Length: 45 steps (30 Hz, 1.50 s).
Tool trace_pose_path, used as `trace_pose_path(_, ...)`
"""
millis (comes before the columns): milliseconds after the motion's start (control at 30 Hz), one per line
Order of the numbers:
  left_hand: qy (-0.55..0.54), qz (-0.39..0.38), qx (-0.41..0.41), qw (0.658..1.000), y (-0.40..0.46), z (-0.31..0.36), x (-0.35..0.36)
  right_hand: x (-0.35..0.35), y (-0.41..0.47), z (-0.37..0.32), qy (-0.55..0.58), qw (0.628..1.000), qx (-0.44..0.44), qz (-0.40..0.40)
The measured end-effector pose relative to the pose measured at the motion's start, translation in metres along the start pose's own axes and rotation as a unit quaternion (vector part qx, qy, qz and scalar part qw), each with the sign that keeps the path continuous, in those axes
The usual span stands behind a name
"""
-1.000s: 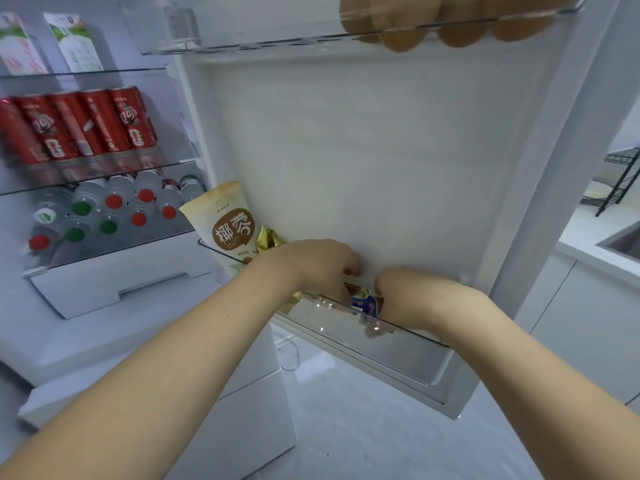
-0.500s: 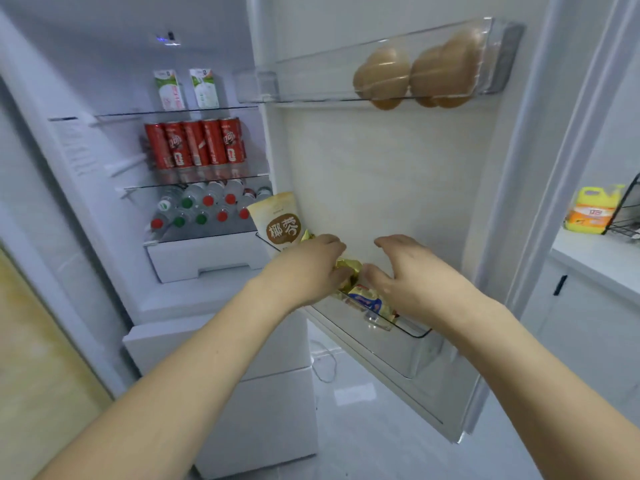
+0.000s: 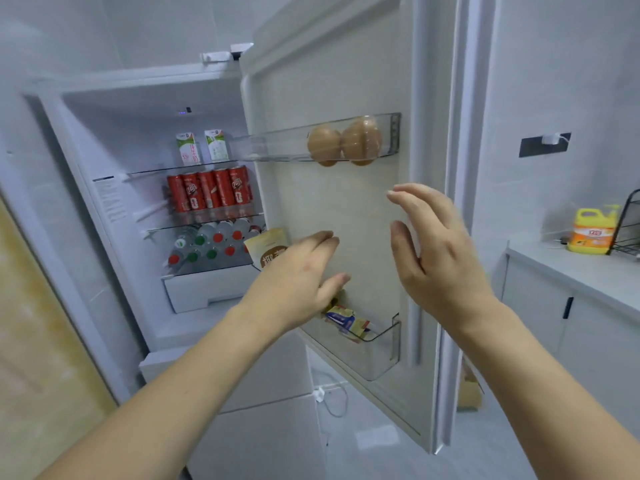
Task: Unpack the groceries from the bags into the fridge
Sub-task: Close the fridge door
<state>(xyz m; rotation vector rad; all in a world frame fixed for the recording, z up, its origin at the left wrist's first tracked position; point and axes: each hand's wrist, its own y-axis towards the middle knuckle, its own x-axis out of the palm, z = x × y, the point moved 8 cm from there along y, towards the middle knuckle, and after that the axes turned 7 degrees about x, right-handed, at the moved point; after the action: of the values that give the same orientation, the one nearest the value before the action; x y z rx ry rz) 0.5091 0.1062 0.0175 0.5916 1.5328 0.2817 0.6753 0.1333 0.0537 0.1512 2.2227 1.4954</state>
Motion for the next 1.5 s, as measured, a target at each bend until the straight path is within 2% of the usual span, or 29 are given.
trace_pose_path(100, -0.033, 0.013, 0.002, 0.999, 0.01, 0.019, -0.003, -0.028, 0.004, 0.018, -0.004, 0.995, 0.035, 0.096)
trace_pose_path(167, -0.049, 0.024, 0.006, 0.999, 0.017, 0.032, -0.004, -0.037, 0.005, 0.038, 0.018, 0.987, 0.102, 0.122)
trace_pose_path(267, -0.05, 0.036, 0.014, 0.998, 0.027, 0.046, -0.001, -0.032, 0.006, 0.06, 0.07, 0.974, 0.195, 0.087)
trace_pose_path(433, -0.083, 0.053, -0.008, 0.995, 0.033, 0.054, 0.004, -0.03, 0.005, 0.079, 0.085, 0.954, 0.281, 0.062)
trace_pose_path(600, -0.098, 0.075, -0.01, 0.992, 0.031, 0.06, 0.002, -0.033, 0.008, 0.09, 0.11, 0.938, 0.322, 0.068)
trace_pose_path(967, -0.138, 0.202, -0.142, 0.959, -0.021, 0.035, -0.027, -0.025, -0.008, 0.041, 0.219, 0.934, 0.264, 0.102)
trace_pose_path(1067, -0.155, 0.22, -0.176, 0.947, -0.043, 0.028, -0.039, -0.017, -0.013, 0.019, 0.255, 0.935, 0.233, 0.08)
trace_pose_path(1167, -0.157, 0.207, -0.199, 0.945, -0.065, 0.018, -0.044, -0.006, -0.016, -0.006, 0.29, 0.935, 0.198, 0.051)
trace_pose_path(1267, -0.178, 0.19, -0.219, 0.94, -0.087, 0.004, -0.044, 0.006, -0.014, -0.034, 0.321, 0.934, 0.154, -0.002)
trace_pose_path(1500, -0.193, 0.211, -0.258, 0.923, -0.137, -0.021, -0.058, 0.046, -0.011, -0.088, 0.378, 0.917, 0.083, -0.093)
